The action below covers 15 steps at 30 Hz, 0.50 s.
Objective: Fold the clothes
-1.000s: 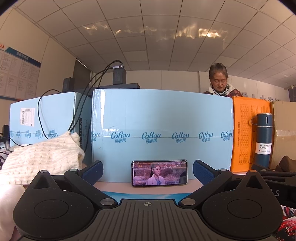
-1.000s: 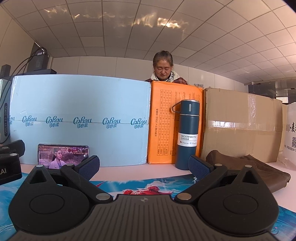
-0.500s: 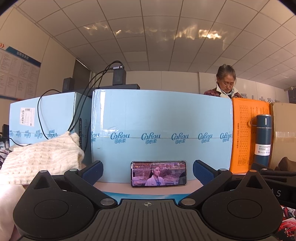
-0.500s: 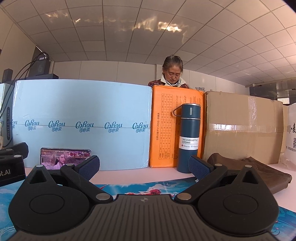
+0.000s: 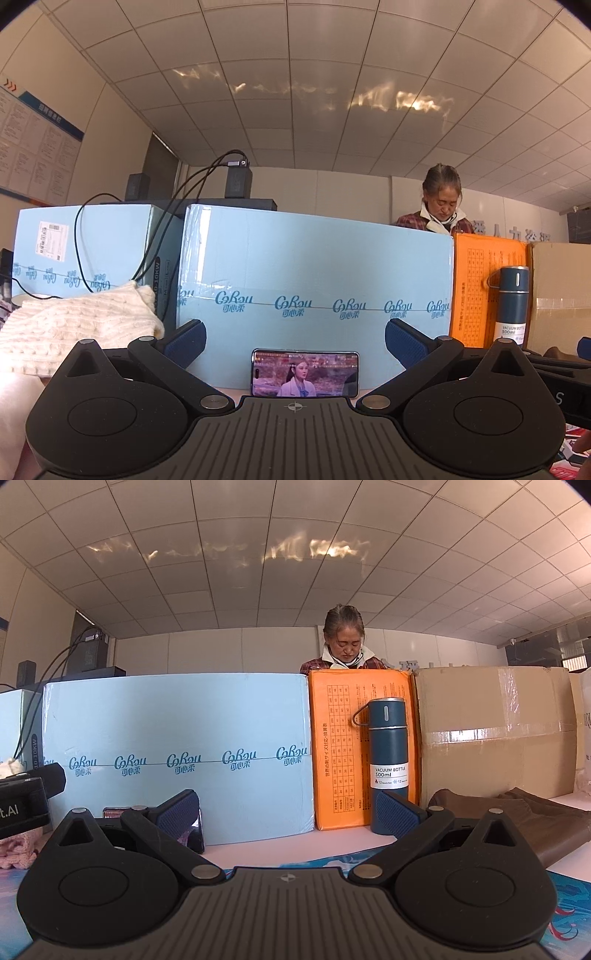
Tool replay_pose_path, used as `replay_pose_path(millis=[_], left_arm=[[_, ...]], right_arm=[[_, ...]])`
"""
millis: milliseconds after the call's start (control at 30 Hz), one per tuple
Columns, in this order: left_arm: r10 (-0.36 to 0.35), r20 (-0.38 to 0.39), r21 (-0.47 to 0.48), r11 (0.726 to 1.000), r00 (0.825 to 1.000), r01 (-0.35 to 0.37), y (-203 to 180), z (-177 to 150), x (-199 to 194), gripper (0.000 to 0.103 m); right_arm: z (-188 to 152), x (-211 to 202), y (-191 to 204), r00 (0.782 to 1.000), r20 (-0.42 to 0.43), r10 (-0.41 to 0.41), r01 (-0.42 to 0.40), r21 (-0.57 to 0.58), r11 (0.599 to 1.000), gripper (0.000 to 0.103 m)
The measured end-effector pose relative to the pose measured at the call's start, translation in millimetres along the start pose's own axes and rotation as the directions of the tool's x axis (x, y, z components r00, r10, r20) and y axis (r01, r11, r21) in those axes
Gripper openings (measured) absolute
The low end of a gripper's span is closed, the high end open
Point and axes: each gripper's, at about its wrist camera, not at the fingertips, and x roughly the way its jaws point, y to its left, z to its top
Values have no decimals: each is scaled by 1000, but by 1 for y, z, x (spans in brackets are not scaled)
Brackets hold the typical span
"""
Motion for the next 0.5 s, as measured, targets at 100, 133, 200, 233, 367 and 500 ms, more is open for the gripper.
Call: replay_pose_path(millis=[100,133,200,233,367,500], left_arm=[[11,15,-15,1000,1000,-11,7,13,-9,103],[16,24,-24,1000,1000,-16,11,18,-14,103],[23,41,-38,999,999,-21,23,28,-26,103],[26,51,-41,999,998,-24,30,33,-33,103],[80,67,-59,995,995,-76,63,47,-58,103],[163,56,-123,980,985,-155,106,59,-83,103]], right_arm=[[9,-13,2,999,30,35,-36,18,999,103],[13,-21,5,998,44,56,-56,13,998,103],[20,-35,12,994,63,89,-89,-1,996,103],[23,-42,16,993,64,104,-103,-9,995,103],[30,-67,35,981,51,187,-186,-27,982,103],[29,-83,67,950,-3,314,-313,-30,949,103]])
